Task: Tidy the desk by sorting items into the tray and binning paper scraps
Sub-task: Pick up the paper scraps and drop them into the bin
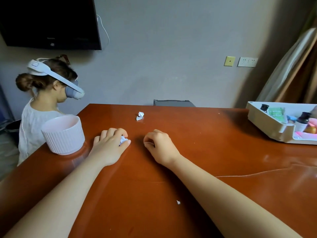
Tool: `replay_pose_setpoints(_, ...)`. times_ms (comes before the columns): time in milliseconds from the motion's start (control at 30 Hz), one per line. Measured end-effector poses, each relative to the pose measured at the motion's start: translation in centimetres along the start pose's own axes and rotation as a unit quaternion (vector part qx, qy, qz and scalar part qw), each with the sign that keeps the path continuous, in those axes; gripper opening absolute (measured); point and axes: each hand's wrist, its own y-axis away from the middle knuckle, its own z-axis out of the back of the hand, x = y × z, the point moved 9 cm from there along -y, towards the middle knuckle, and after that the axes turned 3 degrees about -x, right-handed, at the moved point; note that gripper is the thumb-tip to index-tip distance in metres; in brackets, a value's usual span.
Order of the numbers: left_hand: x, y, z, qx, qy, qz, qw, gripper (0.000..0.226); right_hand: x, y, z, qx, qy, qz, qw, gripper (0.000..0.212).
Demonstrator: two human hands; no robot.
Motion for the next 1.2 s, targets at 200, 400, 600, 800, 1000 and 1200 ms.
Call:
replay_pose_setpoints(200, 0.1, -2.9, -0.8, 0.012, 0.003, -0.006, 1.0, 0.031, -1.4, -3.9, -0.5, -0.025, -0.009, 0.003, 1.0, 0.014)
replay_pose_setpoints(400, -0.1, -4.6, -0.5, -0.003, 0.076, -0.013, 0.997, 0.022, -2.5, -7.3, -1.5, -0.028, 0.009, 0.008, 1.0, 0.013)
replay_pose_setpoints(600, 0.5, -5.2, 0.1, -0.06, 0.11, -0.003, 0.992, 0.032, -4.0, -10.5, -3.4, 0.012, -0.034, -0.005, 0.999, 0.011)
replay_pose_setpoints(800, 1.2, -5.6, 0.4, -0.089, 0.184, 0.008, 0.979, 0.041, -4.7, -13.1, -5.0, 0.058, -0.061, -0.034, 0.996, 0.014)
replay_pose_setpoints(1000, 1.7, -4.8, 2.4, -0.148, 0.322, 0.051, 0.934, 0.051, -3.7, -12.5, -4.0, 0.018, -0.012, 0.002, 1.0, 0.011)
replay_pose_setpoints(1200, -0.1, -3.4, 2.0, -0.102, 0.401, 0.09, 0.906, 0.048, -3.0, -9.2, -2.6, 0.003, -0.013, -0.007, 1.0, 0.013)
